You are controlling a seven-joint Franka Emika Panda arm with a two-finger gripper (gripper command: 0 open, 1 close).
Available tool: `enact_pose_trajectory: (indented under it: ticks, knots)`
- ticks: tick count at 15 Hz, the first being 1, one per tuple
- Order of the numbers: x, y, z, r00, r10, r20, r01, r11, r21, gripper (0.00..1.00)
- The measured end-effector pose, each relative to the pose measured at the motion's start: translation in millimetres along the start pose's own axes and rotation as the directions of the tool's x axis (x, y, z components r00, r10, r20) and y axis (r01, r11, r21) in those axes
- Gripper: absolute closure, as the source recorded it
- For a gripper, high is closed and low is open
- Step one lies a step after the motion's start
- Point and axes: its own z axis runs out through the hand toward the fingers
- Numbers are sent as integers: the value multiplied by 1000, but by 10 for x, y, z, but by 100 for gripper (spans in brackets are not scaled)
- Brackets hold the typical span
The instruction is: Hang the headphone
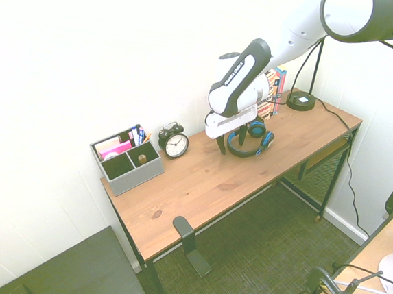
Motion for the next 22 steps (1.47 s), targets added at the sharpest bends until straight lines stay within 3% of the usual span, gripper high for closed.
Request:
enact_pose_trajectory:
  ticks: [15, 19, 22]
  knots:
    - [21, 45, -51, 998, 57, 32, -56, 998, -33, 100]
    - [-26, -9, -406, 996, 73, 53, -72, 997, -25, 100]
    - [-156, -85, -1014, 994, 95, 54, -95, 995, -9, 100]
